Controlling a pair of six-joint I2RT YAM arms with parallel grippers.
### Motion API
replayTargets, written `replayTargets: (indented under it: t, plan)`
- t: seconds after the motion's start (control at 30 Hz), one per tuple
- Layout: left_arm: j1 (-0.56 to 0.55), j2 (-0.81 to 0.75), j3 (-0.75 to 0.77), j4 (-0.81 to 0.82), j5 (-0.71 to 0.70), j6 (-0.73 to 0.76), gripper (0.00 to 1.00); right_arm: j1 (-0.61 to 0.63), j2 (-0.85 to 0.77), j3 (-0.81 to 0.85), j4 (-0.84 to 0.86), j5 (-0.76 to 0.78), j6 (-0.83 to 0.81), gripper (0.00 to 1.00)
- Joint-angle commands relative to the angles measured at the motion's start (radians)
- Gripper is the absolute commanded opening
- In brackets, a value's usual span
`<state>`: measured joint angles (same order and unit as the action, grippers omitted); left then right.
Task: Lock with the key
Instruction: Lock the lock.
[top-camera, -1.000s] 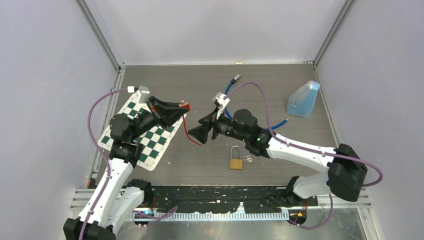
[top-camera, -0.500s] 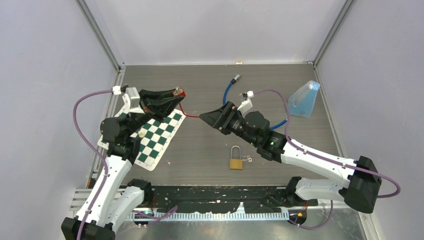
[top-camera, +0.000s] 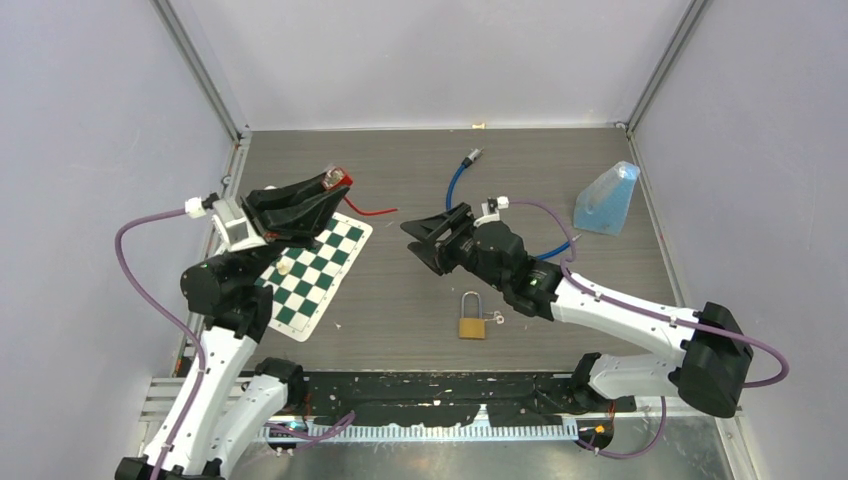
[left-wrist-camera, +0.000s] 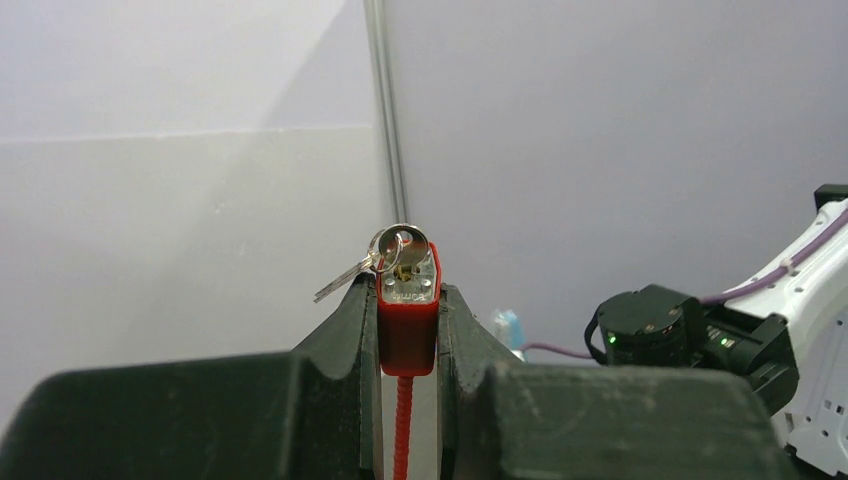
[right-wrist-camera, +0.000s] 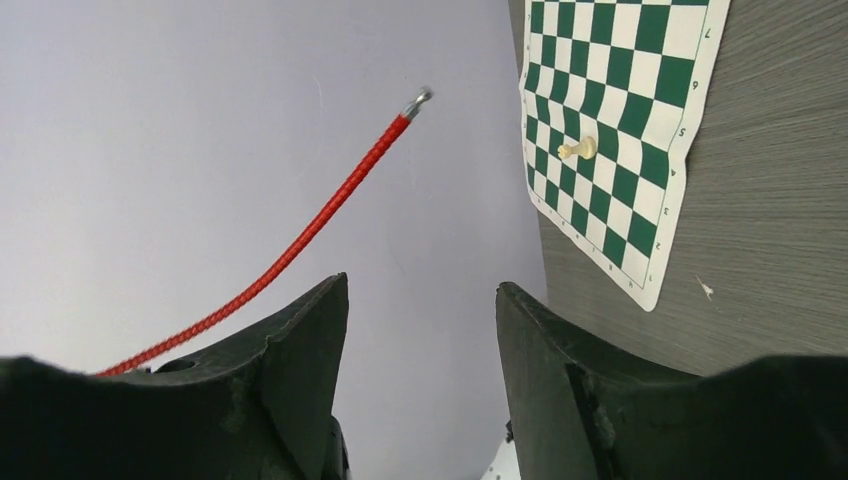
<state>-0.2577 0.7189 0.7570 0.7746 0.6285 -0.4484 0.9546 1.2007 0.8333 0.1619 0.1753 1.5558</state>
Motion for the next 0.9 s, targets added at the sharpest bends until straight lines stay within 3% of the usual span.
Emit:
replayTargets:
  t: [0.0,0.17,0.33,0.43,0.53,0.6,0.87]
  plan:
    - [-0.008,-0.04,0.013,0.123,-0.062,-0.03,0.0,-0.007,0.049,0.049,0.046,0.05,0.116,0.62]
    - [-0.009,-0.065,-0.001,0.152,-0.072,-0.064,0.0,-0.023,0.095,0.07,0.112,0.042,0.148,0.73]
    - [-0.009,-0.072,-0.005,0.157,-0.08,-0.074,0.0,-0.024,0.083,0.059,0.146,0.066,0.147,0.77]
    - [-0.009,-0.072,-0.008,0.159,-0.091,-0.077,0.0,-0.024,0.065,0.032,0.186,0.07,0.156,0.75]
    - [-0.009,-0.068,-0.01,0.162,-0.101,-0.084,0.0,-0.024,0.053,-0.002,0.253,0.065,0.156,0.61]
    - [-0.009,-0.064,-0.01,0.162,-0.101,-0.089,0.0,-0.023,0.053,0.005,0.252,0.063,0.147,0.58]
    - [-0.009,-0.066,-0.012,0.166,-0.102,-0.105,0.0,-0.024,0.088,0.034,0.277,0.033,0.163,0.63]
